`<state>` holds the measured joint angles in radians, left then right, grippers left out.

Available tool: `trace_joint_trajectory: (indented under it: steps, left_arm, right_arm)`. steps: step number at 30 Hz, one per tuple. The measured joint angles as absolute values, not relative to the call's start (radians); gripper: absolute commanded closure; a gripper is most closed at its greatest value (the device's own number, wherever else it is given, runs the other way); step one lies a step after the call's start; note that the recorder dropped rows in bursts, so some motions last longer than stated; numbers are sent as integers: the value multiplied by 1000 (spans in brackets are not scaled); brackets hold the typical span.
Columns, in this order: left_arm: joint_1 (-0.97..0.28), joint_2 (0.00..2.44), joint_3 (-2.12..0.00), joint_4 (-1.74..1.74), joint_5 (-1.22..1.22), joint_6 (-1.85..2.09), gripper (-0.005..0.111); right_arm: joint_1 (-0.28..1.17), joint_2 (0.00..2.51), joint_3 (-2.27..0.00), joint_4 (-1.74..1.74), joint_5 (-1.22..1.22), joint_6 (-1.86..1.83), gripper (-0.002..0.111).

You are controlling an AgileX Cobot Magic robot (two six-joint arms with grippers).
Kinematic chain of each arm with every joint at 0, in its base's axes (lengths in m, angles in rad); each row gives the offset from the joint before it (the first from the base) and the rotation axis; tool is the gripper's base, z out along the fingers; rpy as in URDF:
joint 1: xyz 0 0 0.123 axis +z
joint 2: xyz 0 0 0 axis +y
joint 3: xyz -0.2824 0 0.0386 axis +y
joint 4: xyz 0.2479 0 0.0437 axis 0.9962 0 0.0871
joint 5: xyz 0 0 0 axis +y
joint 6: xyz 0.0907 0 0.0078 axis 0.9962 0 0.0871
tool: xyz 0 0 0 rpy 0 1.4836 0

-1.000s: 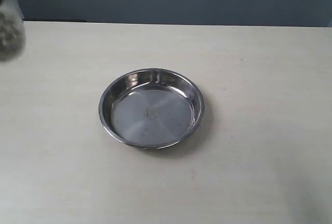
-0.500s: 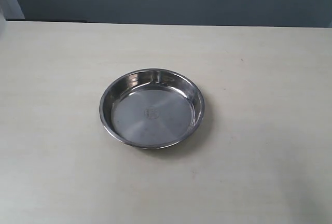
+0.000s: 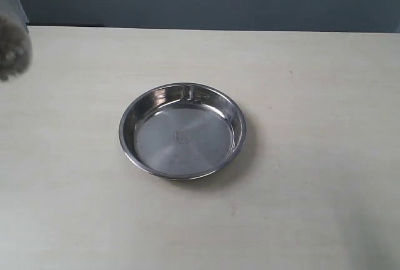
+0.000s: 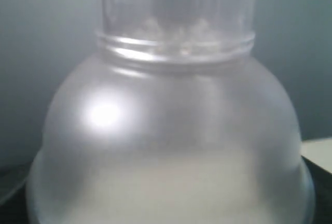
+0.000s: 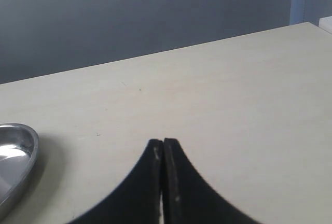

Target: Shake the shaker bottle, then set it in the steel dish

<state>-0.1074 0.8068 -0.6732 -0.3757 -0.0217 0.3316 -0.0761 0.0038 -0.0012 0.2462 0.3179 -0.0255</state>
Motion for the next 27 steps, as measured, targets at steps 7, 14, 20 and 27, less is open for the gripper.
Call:
trace_joint_trajectory:
  steps: [7,14,20,27]
  left_arm:
    - [-59,861,-604,-397,98,303,107]
    - [-73,818,-606,-393,52,296,107]
    - [-119,870,-606,-434,81,293,107]
    - [-238,913,-606,-440,-57,293,107]
  right_arm:
    - [-76,4,-1,246,318,-26,109]
    - [-76,4,-1,246,318,-26,109]
    - [-76,4,-1,246,318,-26,109]
    - [-76,4,-1,246,318,-26,109]
